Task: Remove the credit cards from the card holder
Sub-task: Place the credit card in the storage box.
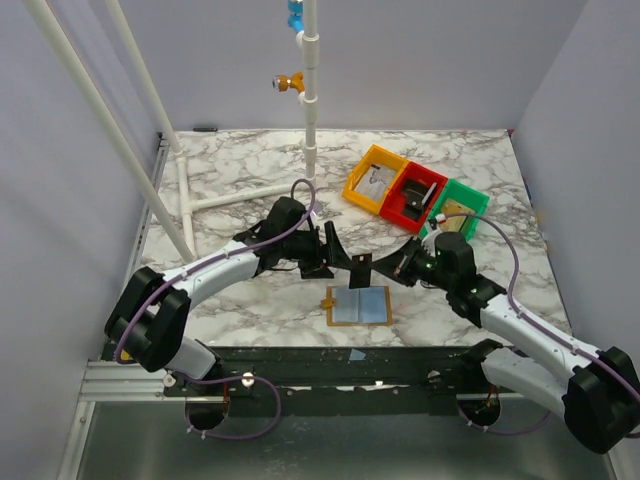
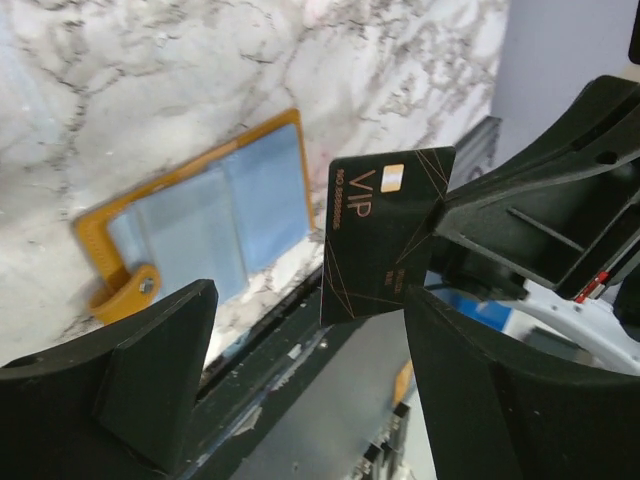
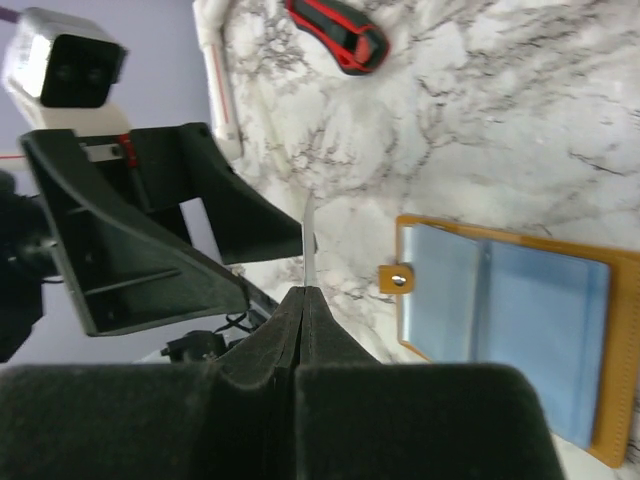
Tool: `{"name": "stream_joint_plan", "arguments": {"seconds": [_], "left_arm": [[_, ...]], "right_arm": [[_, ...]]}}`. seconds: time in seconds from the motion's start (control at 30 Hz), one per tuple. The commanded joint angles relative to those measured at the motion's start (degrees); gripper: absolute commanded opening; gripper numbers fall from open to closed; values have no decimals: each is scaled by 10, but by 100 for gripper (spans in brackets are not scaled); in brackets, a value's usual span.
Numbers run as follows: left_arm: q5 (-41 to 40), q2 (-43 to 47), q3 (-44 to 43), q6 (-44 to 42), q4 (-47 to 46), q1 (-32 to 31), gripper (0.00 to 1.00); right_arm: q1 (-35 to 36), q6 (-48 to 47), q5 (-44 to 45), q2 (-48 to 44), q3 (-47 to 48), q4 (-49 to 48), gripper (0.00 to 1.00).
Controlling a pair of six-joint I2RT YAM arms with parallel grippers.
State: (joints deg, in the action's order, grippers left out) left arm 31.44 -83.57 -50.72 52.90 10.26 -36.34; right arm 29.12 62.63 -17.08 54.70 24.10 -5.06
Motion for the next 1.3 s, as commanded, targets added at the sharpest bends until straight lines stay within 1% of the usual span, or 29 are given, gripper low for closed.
{"name": "stream_joint_plan", "arguments": {"seconds": [0.0, 0.1, 0.17, 0.27, 0.33, 0.37, 0.43, 0.47, 0.5, 0.53, 0.6, 0.63, 0.67, 0.7, 0.73, 0.8, 0.9, 0.93, 1.0, 1.07, 1.13, 1.2, 1.23, 1.27], "left_arm": [[91, 18, 22, 59, -118, 10, 76], [115, 18, 32, 88, -167, 14, 73], [131, 18, 40, 108, -195, 17, 66], [143, 18, 53, 134, -233, 20, 46], [147, 19, 60, 144, -247, 21, 29], [147, 21, 62, 146, -249, 21, 19], [146, 25, 65, 148, -252, 21, 2], [146, 28, 68, 149, -255, 21, 0], [146, 31, 69, 151, -257, 21, 0], [145, 35, 71, 152, -259, 21, 0], [148, 39, 74, 158, -266, 21, 0], [149, 41, 75, 160, -272, 21, 0], [151, 43, 76, 166, -278, 21, 0], [154, 44, 79, 171, -286, 21, 0], [157, 45, 81, 178, -296, 21, 0], [161, 46, 85, 191, -313, 21, 0], [167, 49, 90, 205, -335, 23, 0], [169, 49, 92, 211, -344, 23, 0], [172, 50, 99, 224, -366, 26, 0], [177, 51, 104, 236, -384, 27, 0], [181, 51, 105, 240, -395, 27, 0], [184, 53, 106, 242, -400, 27, 0], [186, 54, 105, 241, -400, 27, 0], [187, 56, 106, 241, -401, 27, 0]], "right_arm": [[-3, 28, -48, 12, 32, -24, 1], [-3, 46, -70, 25, 39, -51, 1], [-3, 53, -77, 31, 42, -63, 1], [-3, 59, -85, 37, 48, -73, 1], [-3, 61, -89, 38, 51, -76, 1], [-3, 60, -89, 37, 51, -76, 1], [-3, 60, -92, 36, 51, -76, 1], [-3, 60, -94, 37, 51, -77, 1], [-3, 61, -96, 37, 51, -77, 1], [-3, 60, -96, 36, 50, -79, 3], [-3, 60, -96, 35, 48, -82, 23], [-3, 61, -98, 35, 47, -88, 38], [-3, 61, -101, 34, 47, -93, 47], [-3, 63, -104, 33, 46, -102, 53], [-3, 64, -107, 33, 46, -112, 56], [-4, 72, -118, 33, 42, -136, 58], [-4, 91, -132, 32, 31, -177, 53], [-4, 96, -135, 31, 28, -189, 48], [-4, 104, -141, 27, 24, -208, 35], [-5, 110, -147, 25, 21, -218, 25], [-5, 114, -152, 24, 21, -224, 17], [-6, 115, -154, 23, 21, -224, 4], [-8, 116, -155, 23, 21, -224, 1], [-9, 115, -155, 23, 21, -224, 1]]}}
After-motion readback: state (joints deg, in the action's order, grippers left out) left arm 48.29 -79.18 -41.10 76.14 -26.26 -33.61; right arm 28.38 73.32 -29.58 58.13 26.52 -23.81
